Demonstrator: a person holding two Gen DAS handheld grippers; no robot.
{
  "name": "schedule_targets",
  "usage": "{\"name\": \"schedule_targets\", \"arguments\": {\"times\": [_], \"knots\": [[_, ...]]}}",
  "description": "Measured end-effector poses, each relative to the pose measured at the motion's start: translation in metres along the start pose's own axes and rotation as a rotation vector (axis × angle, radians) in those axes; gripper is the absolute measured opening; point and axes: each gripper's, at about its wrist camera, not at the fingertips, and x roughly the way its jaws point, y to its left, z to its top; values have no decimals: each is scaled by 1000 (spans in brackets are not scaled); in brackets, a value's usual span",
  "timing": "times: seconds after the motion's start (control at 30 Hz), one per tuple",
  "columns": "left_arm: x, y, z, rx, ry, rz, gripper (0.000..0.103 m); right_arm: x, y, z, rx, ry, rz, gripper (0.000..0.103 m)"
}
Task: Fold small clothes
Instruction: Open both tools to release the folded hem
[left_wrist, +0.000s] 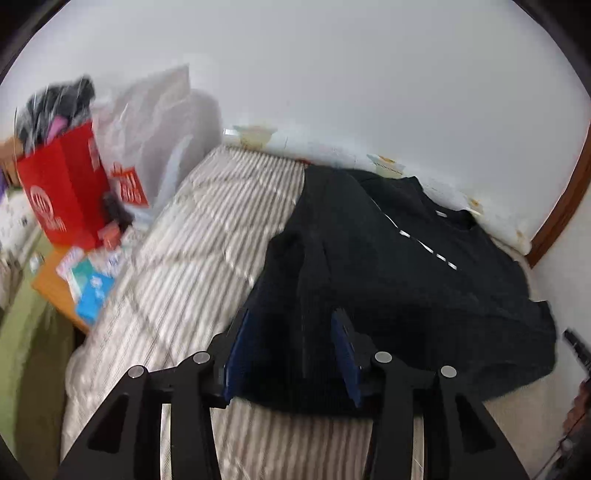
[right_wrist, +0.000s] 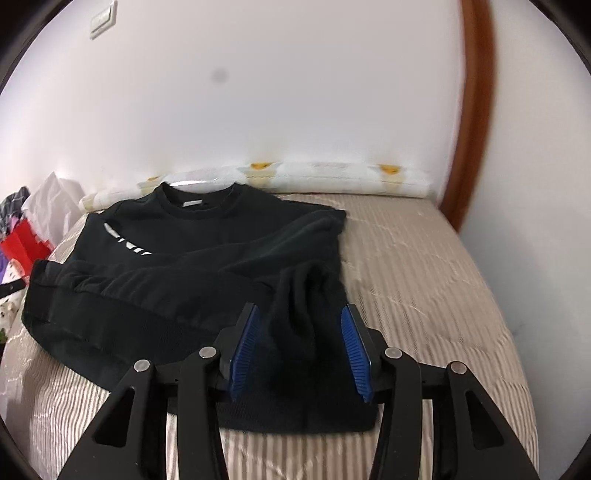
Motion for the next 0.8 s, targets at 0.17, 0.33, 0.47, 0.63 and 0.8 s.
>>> {"name": "schedule_targets", "arguments": {"times": [0.17, 0.33, 0.47, 0.63, 0.8], "knots": [[-9, 9, -20, 16, 18, -31, 49, -31, -6, -28, 55, 30, -59, 46], [-12, 20, -36, 53, 46, -73, 54, -57, 4, -51, 75, 52, -126, 46], [-9, 28, -39, 67, 69, -95, 55, -70, 16, -61, 97, 69, -159, 46], [-12, 45, -47, 38, 73, -119, 57, -76, 28, -63, 122, 59, -155, 46], [-10, 67, -56, -71, 66, -223, 61, -67, 31, -68, 137, 75, -153, 46]]}}
